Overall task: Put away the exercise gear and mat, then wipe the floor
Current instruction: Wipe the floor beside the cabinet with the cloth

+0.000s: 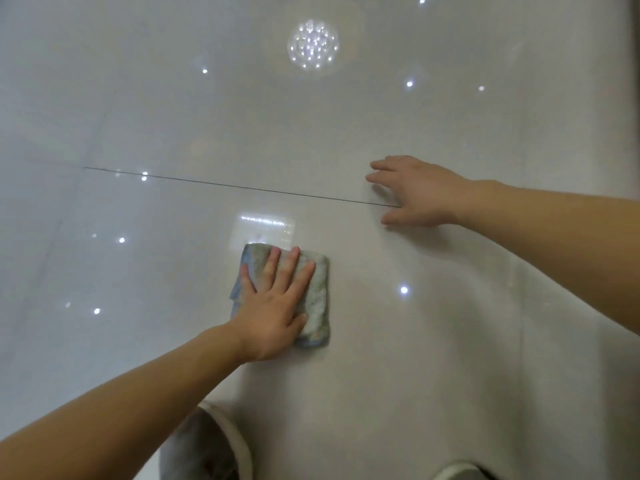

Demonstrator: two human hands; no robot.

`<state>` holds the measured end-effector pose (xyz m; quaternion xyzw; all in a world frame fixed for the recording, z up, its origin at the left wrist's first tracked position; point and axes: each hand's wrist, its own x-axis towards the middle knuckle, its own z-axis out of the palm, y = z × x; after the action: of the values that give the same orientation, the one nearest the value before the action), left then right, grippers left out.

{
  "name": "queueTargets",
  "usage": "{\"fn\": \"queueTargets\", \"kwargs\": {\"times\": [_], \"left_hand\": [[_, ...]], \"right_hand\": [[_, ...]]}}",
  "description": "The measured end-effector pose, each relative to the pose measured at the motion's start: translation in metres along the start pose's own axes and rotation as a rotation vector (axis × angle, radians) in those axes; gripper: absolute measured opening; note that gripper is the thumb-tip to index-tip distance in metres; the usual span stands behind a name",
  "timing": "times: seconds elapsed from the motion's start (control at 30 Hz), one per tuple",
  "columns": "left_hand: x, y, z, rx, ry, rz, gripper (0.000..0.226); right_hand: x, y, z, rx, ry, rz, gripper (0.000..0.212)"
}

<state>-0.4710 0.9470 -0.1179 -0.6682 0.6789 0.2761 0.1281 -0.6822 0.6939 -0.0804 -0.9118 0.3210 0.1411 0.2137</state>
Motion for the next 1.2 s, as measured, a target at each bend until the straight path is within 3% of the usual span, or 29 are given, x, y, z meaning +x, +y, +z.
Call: {"fn": "queueTargets", "kwargs": {"times": [0.4,0.73,0.93,1.2], "left_hand": [[0.038,0.160,0.010,0.094,-0.029,0.150,0.085],[0.051,0.270,0.021,-0.020,-0.032,0.211,0.085],[0.054,0.278,0.026,-0.040,0.042,0.254,0.083],[0.064,0.256,0.037,-0.027,0.142,0.337,0.082]], "right_hand": [[-0.115,0.063,0.017,-0.014,0.002,0.128,0.084],[-0.174,0.083,0.027,0.028,-0.037,0.333,0.082],[-0.189,0.080,0.038,0.062,0.004,0.463,0.074],[-0.212,0.083,0.071,0.143,-0.082,0.555,0.089]]}}
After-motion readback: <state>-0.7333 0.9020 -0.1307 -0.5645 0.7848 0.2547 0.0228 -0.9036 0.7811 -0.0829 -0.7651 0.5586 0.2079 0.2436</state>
